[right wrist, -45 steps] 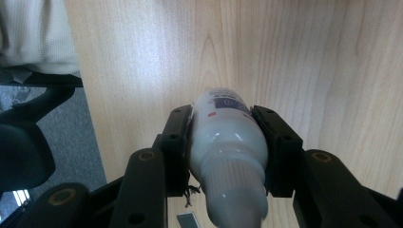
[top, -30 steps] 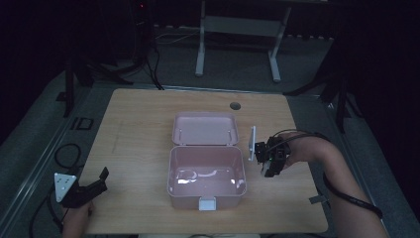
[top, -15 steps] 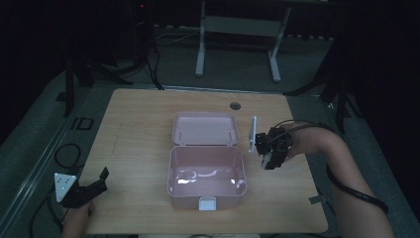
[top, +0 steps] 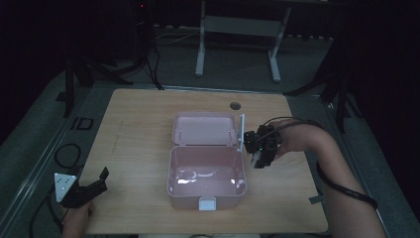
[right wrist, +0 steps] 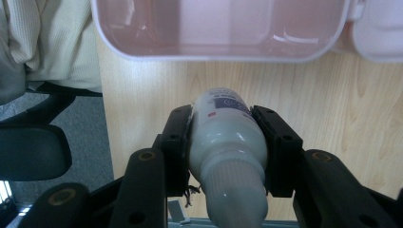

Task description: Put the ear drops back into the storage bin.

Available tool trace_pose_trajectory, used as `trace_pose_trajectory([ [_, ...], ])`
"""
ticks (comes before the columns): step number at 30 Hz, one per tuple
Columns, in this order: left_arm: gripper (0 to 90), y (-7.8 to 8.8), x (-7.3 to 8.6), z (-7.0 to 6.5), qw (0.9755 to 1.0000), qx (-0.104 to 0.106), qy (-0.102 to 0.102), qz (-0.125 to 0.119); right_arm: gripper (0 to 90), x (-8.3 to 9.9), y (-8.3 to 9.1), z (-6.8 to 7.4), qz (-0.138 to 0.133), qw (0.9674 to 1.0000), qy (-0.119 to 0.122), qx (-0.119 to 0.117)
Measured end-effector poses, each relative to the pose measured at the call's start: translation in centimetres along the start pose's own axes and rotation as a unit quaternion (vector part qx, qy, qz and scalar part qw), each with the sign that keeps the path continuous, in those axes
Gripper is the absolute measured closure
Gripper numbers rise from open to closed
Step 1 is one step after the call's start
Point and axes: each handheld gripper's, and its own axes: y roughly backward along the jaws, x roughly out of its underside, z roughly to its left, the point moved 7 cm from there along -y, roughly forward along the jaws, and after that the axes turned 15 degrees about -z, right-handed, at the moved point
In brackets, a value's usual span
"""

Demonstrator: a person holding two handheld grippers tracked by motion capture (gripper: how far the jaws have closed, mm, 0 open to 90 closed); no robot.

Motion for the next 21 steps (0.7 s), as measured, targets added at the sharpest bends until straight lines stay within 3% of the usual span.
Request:
trace_pose_trajectory([
  [16, 0.5, 0.0, 0.0, 0.0, 1.0, 0.001, 0.0, 0.0, 59.9, -4.2, -0.9, 0.3, 0.002, 0.999, 0.043, -0.012],
  [21, 0.4, 0.0, 0.0, 0.0, 1.0, 0.002, 0.001, 0.0, 59.9, -5.4, -1.9, 0.5, 0.007, 0.998, 0.059, -0.023],
])
